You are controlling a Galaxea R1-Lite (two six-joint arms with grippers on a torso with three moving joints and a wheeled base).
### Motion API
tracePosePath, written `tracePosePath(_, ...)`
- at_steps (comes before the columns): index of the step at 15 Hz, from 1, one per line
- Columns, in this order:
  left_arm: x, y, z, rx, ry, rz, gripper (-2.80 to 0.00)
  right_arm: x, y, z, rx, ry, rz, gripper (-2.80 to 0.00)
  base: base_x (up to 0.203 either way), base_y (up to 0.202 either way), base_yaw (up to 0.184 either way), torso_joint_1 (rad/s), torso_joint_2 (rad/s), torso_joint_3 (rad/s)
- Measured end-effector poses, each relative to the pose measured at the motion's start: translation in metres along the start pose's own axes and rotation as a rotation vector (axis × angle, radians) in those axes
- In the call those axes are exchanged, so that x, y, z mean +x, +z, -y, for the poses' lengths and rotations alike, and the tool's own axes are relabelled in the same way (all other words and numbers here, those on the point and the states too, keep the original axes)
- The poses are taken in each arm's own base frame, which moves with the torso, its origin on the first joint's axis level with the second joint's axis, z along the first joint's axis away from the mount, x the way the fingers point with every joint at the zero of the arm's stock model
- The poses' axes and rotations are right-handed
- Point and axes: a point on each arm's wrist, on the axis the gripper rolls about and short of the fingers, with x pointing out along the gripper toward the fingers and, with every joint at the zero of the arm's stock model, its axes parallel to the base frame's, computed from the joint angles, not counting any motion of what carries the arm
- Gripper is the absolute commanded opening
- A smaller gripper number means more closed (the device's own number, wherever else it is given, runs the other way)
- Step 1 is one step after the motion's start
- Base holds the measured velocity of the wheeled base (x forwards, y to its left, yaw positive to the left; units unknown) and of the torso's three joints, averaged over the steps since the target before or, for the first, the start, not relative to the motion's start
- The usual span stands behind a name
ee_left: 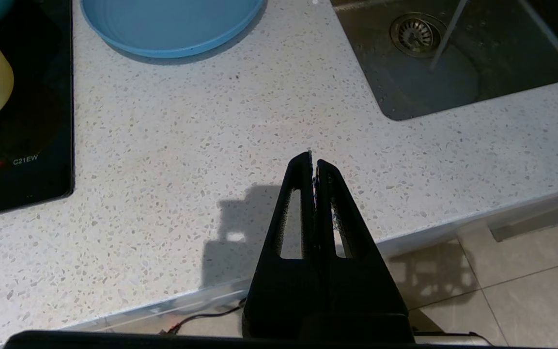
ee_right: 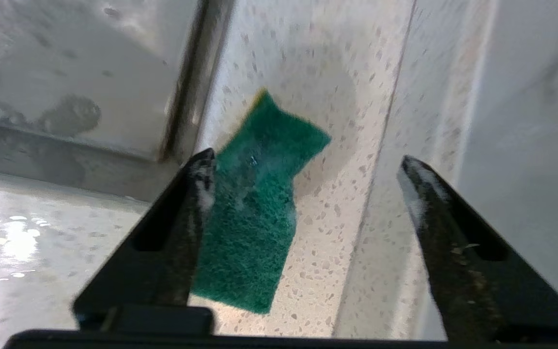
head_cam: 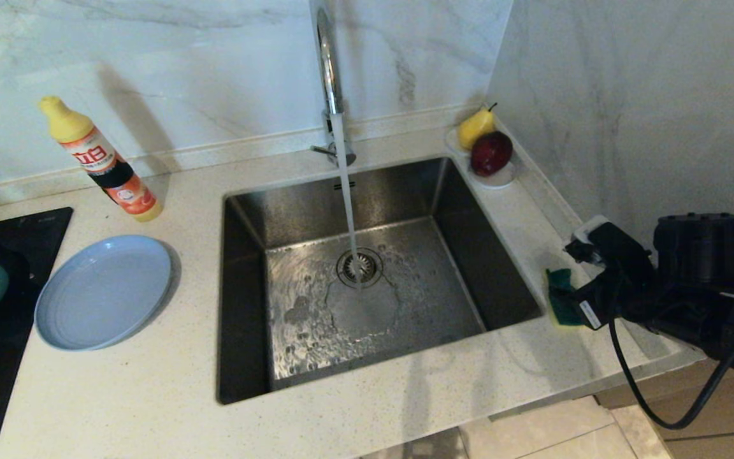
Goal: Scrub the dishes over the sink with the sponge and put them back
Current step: Put down the sponge
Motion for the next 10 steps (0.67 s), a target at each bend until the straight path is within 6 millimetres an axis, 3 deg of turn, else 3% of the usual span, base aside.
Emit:
tracePosePath(2, 0.0, 0.0, 0.0, 0.0, 0.0, 0.0, -2.8, -0.008, 0.005, 0.002, -0.001, -0.012, 0.022, 0.0, 0.0, 0.0, 0.0, 0.0, 0.0, 0.0)
tracePosePath(3, 0.0, 0.0, 0.0, 0.0, 0.0, 0.0, -2.8, -0.012, 0.007, 0.004, -0.001, -0.016, 0.033, -2.8, 0.0, 0.0, 0.0, 0.0, 0.0, 0.0)
tracePosePath(7, 0.0, 0.0, 0.0, 0.0, 0.0, 0.0, -2.8, -0.031, 0.009, -0.002, 0.019, 0.008, 0.061, -2.8, 0.0, 0.0, 0.0, 0.0, 0.0, 0.0)
tracePosePath(10, 0.0, 0.0, 0.0, 0.0, 0.0, 0.0, -2.8, -0.049, 0.013, -0.001, 0.131, 0.011, 0.103, -2.8, 0.0, 0.0, 0.0, 0.0, 0.0, 0.0)
